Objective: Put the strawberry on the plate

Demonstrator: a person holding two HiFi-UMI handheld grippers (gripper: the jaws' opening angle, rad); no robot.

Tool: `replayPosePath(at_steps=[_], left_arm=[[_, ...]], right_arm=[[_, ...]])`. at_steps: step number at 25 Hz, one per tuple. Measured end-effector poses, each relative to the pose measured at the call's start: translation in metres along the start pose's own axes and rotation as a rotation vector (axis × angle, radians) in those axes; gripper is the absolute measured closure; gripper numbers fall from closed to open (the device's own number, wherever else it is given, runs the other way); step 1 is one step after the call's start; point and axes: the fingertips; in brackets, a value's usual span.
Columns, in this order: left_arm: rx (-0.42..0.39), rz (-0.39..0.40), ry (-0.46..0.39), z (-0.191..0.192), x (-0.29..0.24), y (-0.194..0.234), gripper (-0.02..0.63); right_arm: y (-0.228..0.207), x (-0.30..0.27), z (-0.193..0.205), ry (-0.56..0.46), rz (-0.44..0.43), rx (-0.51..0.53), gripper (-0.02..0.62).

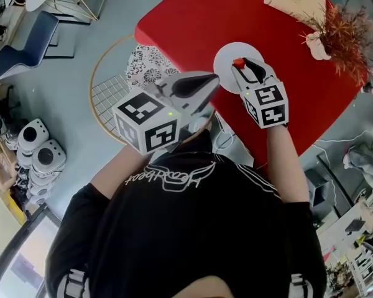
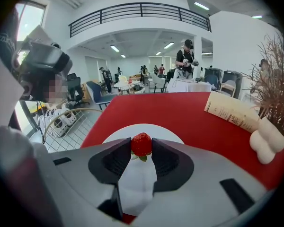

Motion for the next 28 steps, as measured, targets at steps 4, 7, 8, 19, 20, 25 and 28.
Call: replayPosePath(at_steps=[4, 7, 8, 19, 20, 25, 28], left_arm=[[0.008, -0.002, 0.008, 0.001, 0.002, -0.001, 0.598], [0.009, -0.001, 0.006, 0.001, 0.002, -0.001, 0.598], [0.009, 0.0, 0.004, 0.001, 0.001, 0.0, 0.598], [0.03, -0.01, -0.008, 0.0, 0.003, -0.004, 0.598], [0.028, -0.01, -0.009, 0.0, 0.002, -0.003, 0.598], [0.023, -0.002, -0.01, -0.001, 0.001, -0.001, 0.598], [0.021, -0.002, -0.012, -0.002, 0.001, -0.002, 0.598]], right_arm=[[0.008, -0.001, 0.001, 0.043, -0.016, 0.037, 0.465], [0.013, -0.005, 0.002, 0.085, -0.027, 0.072, 0.465], [0.013, -0.006, 0.004, 0.097, -0.028, 0.081, 0.465], [0.012, 0.001, 0.005, 0.131, -0.057, 0.057, 0.465], [0.011, -0.001, 0.005, 0.131, -0.058, 0.058, 0.465], [0.01, -0.003, 0.006, 0.132, -0.068, 0.057, 0.463], [0.011, -0.003, 0.003, 0.127, -0.078, 0.057, 0.459]])
Point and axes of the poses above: the fingertips, and each gripper's own axes: x backward along the fingers, y to its left, z out of its underside, and after that the axes turned 14 degrees about x, right-handed
